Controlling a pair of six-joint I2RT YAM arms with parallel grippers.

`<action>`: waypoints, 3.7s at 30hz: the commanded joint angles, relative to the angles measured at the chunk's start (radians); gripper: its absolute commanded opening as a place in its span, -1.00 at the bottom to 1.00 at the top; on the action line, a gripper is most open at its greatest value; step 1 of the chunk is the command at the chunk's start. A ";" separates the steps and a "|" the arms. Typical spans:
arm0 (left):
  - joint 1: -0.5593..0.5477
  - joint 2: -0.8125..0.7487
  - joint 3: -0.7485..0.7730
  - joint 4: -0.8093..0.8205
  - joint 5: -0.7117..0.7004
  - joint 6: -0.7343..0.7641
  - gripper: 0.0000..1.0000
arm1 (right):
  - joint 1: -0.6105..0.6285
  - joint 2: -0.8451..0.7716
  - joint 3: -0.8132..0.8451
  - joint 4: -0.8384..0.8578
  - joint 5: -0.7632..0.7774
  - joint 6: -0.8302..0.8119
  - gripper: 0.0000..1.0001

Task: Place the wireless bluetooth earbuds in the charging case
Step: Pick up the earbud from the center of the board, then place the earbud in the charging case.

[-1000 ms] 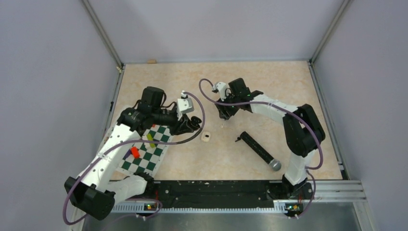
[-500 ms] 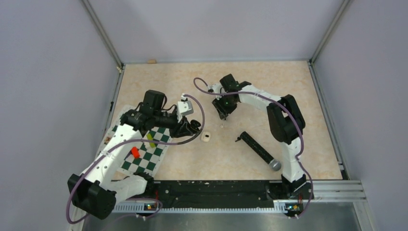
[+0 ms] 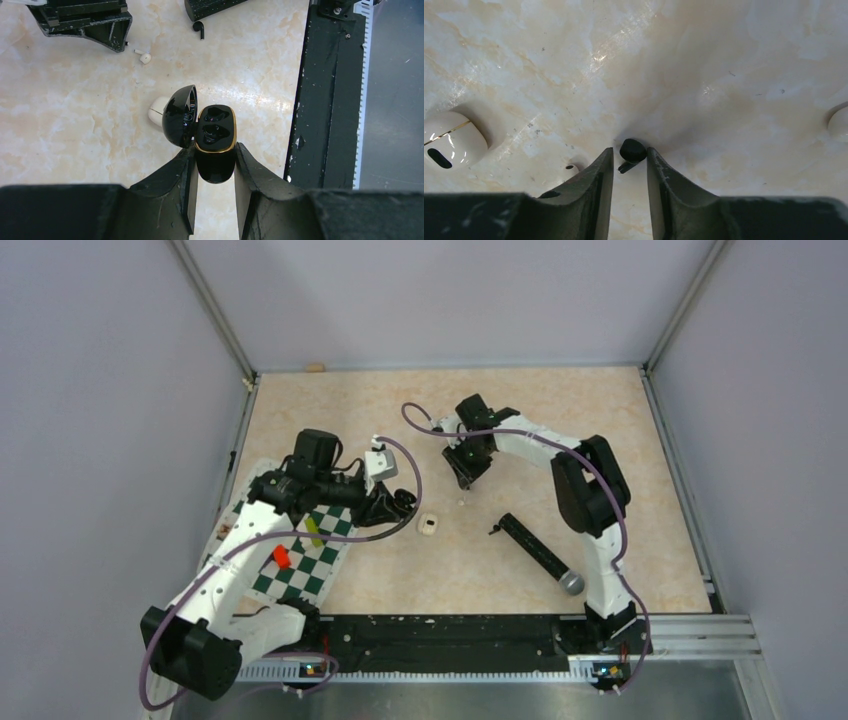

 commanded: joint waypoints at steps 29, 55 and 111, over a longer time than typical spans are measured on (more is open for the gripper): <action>0.005 0.164 0.253 0.278 -0.016 -0.309 -1.00 | -0.008 -0.877 -0.449 0.598 -0.105 0.027 -0.70; -0.053 0.173 0.072 0.711 0.204 -0.732 -1.00 | 0.020 -1.069 -0.769 1.059 -0.387 0.323 -0.70; -0.017 0.148 -0.014 0.885 0.295 -0.823 -1.00 | 0.084 -0.997 -0.801 1.128 -0.345 0.404 -0.70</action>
